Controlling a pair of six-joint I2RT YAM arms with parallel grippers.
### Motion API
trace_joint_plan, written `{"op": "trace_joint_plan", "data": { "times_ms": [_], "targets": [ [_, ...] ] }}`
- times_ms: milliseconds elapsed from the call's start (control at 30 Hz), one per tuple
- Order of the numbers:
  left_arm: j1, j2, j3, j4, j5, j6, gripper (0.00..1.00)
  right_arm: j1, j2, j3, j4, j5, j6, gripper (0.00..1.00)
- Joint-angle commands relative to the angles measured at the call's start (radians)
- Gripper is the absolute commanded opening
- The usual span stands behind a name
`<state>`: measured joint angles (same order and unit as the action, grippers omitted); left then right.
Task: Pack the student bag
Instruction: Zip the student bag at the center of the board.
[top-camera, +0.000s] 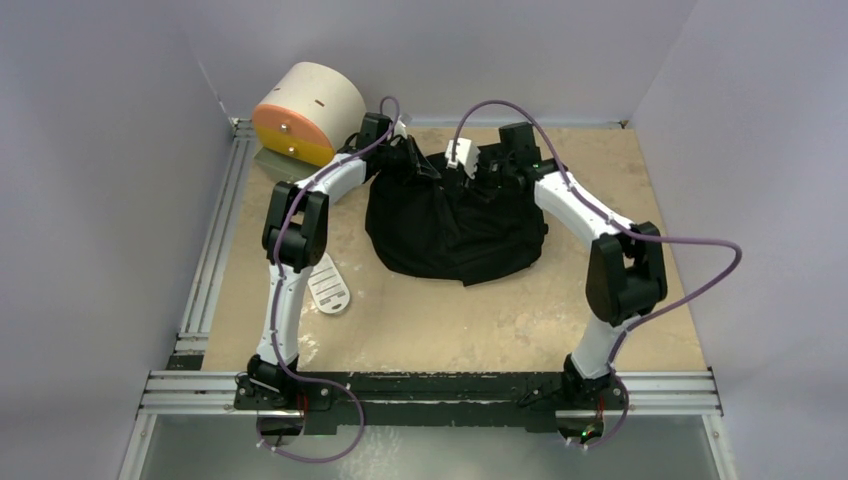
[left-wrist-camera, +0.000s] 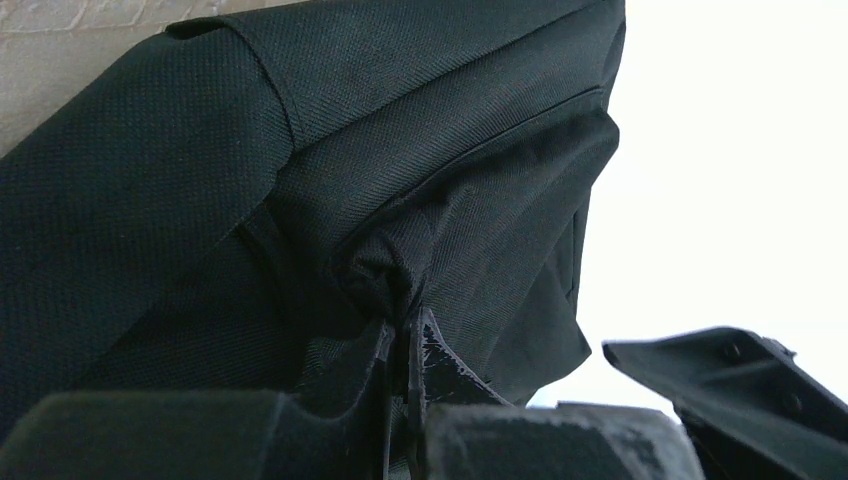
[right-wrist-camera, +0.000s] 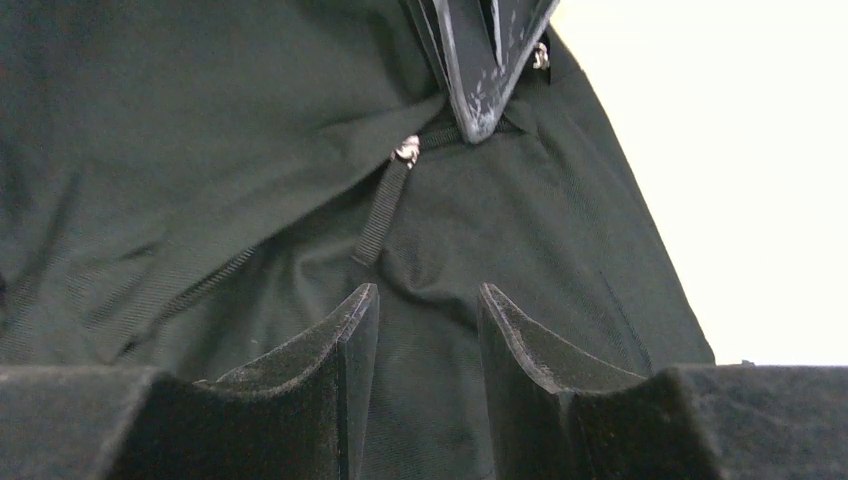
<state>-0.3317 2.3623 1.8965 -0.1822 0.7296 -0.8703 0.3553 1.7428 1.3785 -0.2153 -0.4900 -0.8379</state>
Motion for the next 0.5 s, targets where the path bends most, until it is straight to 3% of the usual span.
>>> {"op": "trace_joint_plan", "data": {
  "times_ms": [0, 467],
  "targets": [
    [0.013, -0.064, 0.054, 0.002, 0.042, 0.026, 0.00, -0.016, 0.069, 0.126, -0.182, -0.086, -0.109, 0.44],
    [0.013, -0.059, 0.059, -0.002, 0.044, 0.022, 0.00, -0.016, 0.171, 0.172, -0.179, -0.164, -0.162, 0.49]
  ]
}}
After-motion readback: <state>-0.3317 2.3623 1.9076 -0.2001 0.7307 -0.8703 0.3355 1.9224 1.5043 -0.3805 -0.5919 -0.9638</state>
